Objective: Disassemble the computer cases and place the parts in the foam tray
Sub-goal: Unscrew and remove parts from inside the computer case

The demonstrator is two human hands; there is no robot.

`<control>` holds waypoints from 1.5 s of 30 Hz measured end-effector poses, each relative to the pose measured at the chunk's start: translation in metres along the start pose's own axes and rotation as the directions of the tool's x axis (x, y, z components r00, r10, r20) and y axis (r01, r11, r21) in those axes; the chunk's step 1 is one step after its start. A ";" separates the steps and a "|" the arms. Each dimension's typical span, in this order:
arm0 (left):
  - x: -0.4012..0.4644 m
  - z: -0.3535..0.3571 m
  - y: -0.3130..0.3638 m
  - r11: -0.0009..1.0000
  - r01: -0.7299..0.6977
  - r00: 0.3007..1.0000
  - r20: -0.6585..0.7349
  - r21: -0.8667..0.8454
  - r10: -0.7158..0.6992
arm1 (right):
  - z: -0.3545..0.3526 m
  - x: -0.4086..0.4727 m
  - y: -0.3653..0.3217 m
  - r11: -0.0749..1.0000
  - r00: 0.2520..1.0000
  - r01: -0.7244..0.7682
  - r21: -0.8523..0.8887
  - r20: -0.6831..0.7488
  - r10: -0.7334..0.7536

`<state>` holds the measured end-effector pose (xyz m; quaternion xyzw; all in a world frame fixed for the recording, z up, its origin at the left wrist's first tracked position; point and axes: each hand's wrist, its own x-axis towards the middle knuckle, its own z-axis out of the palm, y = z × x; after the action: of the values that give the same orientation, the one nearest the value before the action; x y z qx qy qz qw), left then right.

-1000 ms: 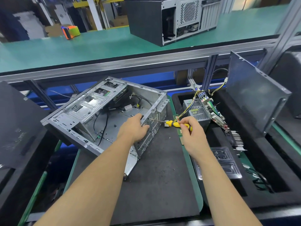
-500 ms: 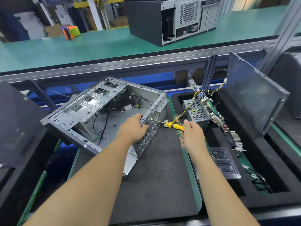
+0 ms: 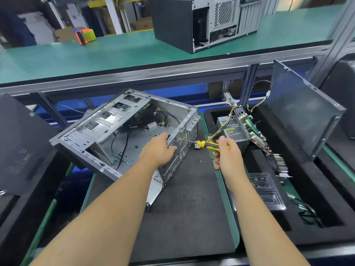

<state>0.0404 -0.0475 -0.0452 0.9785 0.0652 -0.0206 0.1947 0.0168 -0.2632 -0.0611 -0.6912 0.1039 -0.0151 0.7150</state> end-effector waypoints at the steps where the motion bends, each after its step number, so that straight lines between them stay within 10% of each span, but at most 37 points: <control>1: 0.000 0.000 0.000 1.000 -0.003 1.000 0.000 -0.002 0.003 | 0.000 0.001 0.000 0.998 0.999 -0.046 -0.036 -0.011 0.045; 14: 0.001 0.000 0.000 1.000 0.009 1.000 -0.009 -0.010 -0.010 | -0.006 -0.010 0.001 0.922 0.957 0.290 -0.258 0.059 -0.284; 27: 0.000 0.001 0.000 1.000 0.005 1.000 -0.005 -0.015 -0.005 | -0.001 -0.004 0.002 0.989 0.995 -0.099 -0.108 0.018 0.102; 38: 0.001 0.000 0.000 1.000 0.011 1.000 -0.007 -0.015 -0.012 | -0.004 -0.007 -0.002 0.916 0.962 0.264 -0.302 0.010 -0.273; 45: 0.000 0.000 0.000 1.000 0.004 1.000 -0.017 -0.017 -0.004 | -0.001 -0.006 -0.001 0.995 0.995 0.095 -0.020 0.034 -0.095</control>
<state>0.0400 -0.0479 -0.0451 0.9768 0.0689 -0.0120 0.2025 0.0106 -0.2630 -0.0593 -0.7033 0.0593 -0.0366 0.7074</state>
